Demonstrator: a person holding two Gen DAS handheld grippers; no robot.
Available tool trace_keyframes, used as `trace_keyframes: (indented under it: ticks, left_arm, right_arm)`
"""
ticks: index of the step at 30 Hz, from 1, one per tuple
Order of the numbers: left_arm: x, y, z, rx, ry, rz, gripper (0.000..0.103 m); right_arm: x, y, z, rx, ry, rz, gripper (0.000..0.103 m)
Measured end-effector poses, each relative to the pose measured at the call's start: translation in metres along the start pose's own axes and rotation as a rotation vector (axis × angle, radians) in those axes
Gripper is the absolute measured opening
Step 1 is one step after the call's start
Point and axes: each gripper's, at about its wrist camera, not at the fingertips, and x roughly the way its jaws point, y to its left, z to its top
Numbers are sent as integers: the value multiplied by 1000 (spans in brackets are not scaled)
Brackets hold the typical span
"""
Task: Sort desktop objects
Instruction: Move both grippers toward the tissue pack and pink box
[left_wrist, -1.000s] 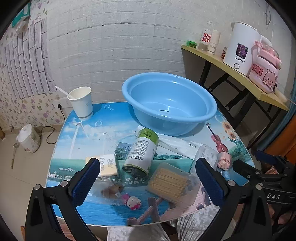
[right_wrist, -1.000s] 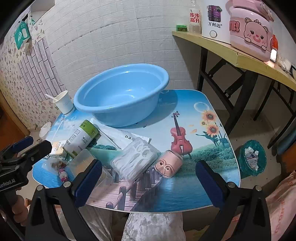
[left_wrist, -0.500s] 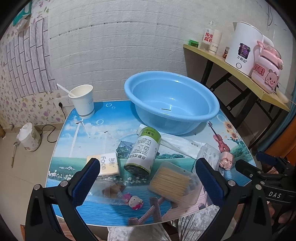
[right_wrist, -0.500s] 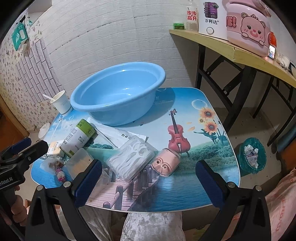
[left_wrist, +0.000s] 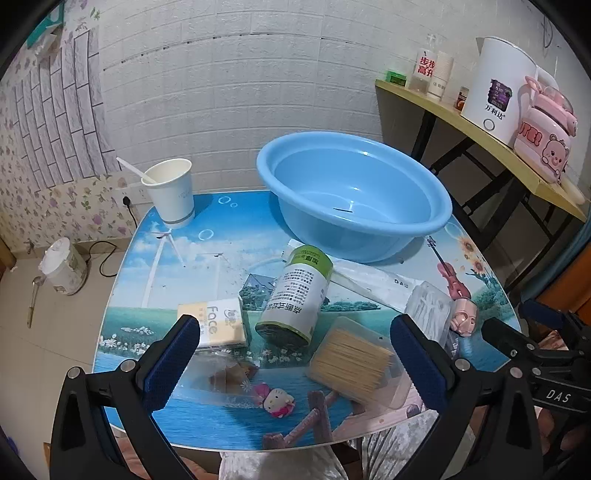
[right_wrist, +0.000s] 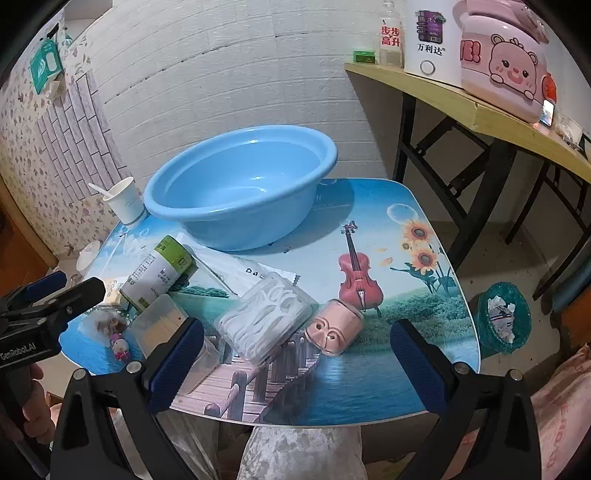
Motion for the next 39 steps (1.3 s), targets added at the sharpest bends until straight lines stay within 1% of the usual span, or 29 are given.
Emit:
trace_keyframes:
  ticks: [3,11,15,19,25,30,35,39]
  left_arm:
    - [-1,2,0,2,-4,10,103]
    - [8,10,-4,-10,26,20,103]
    - [10,11,-7,8,24,26,103]
    - [15,16,-9,9,41,31,103]
    - [16,37,-16,5,50,55,103]
    - [31,56,-29,-37,103,96,103]
    - [44,60,-32,-37,116,119,103]
    - [52,63,-32,-51,134,121,103]
  right_arm:
    - [3,-3,-1,5,5,0,102]
    - [6,-20,-5,36,6,4,102]
    - [6,-28,-4,36,-1,-12,102]
    - [10,-37,-6,31,7,-32,102]
    - [16,-51,-12,55,25,-33,99]
    - [24,-51,-20,33,45,-25,99]
    - [32,-47,-24,12,69,-32,99]
    - [37,-44,-23,-9,75,-46,99]
